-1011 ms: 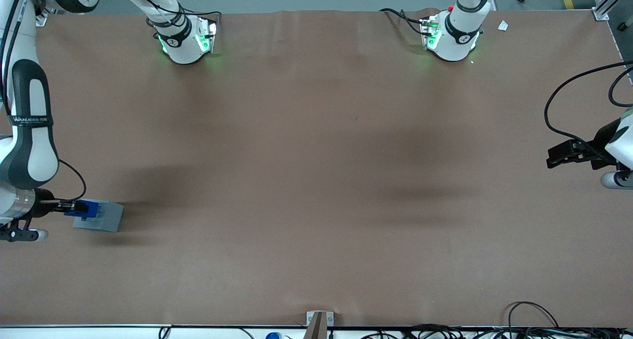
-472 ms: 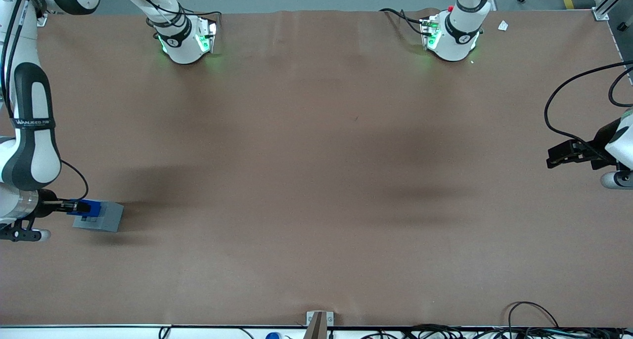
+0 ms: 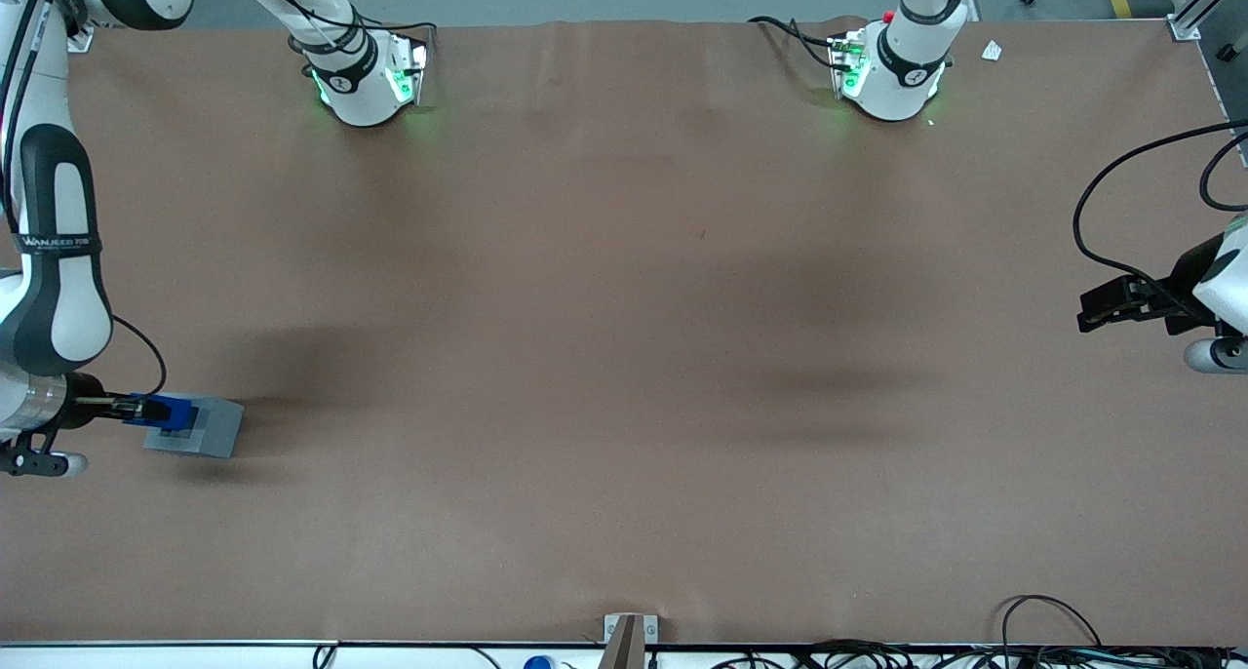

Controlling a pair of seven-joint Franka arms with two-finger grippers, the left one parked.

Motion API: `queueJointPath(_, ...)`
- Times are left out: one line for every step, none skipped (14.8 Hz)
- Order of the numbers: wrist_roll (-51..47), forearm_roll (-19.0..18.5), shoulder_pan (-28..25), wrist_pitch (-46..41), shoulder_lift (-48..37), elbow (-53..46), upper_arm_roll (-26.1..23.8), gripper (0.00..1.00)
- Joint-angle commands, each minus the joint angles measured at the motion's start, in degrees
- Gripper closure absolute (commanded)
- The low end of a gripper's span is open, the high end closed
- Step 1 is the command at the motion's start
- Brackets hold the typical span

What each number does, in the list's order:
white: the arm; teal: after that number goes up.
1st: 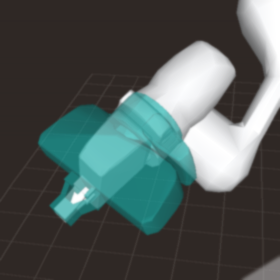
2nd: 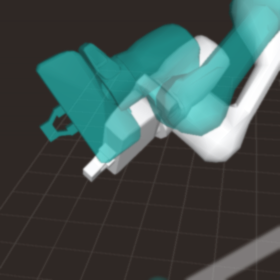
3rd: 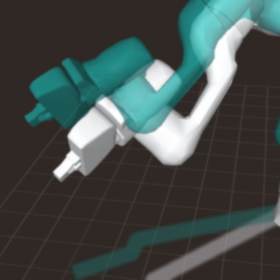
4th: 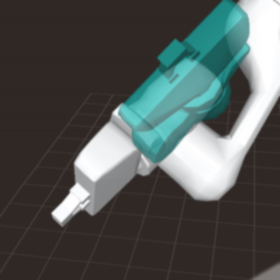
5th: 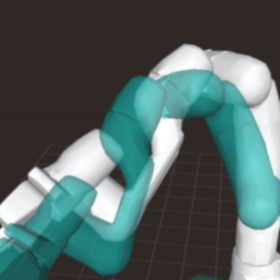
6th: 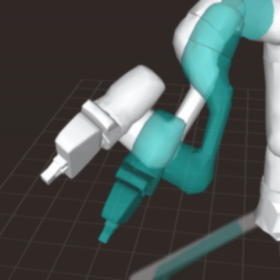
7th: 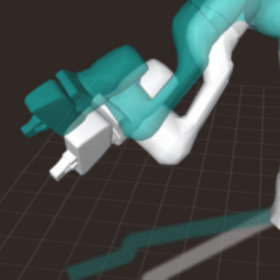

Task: Insert blue part into gray base with right arm
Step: 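Lower the blue block into the gray base's opening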

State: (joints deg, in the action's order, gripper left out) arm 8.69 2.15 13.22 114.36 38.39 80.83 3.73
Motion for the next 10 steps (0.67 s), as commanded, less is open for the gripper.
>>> queueJointPath(-2.2,0.7,0.2,0.8,0.3,0.4,-0.6,0.99)
queueJointPath(-2.1,0.6,0.2,0.8,0.3,0.4,-0.6,0.99)
queueJointPath(-2.1,0.3,0.1,0.8,0.2,0.4,-0.6,0.99)
queueJointPath(-2.1,0.0,0.1,0.8,0.2,0.4,-0.6,0.99)
queueJointPath(-2.1,-0.2,-0.1,0.8,0.2,0.4,-0.6,0.99)
queueJointPath(-1.9,-0.3,-0.2,0.8,0.2,0.4,-0.6,0.99)
queueJointPath(-1.7,-0.4,-0.2,0.7,0.2,0.4,-0.6,1.0)
queueJointPath(-1.4,-0.4,-0.2,0.7,0.2,0.4,-0.6,1.0)
queueJointPath(-1.3,-0.4,-0.2,0.7,0.2,0.4,-0.6,1.0)
queueJointPath(-1.1,-0.5,-0.2,0.7,0.2,0.4,-0.6,1.0)
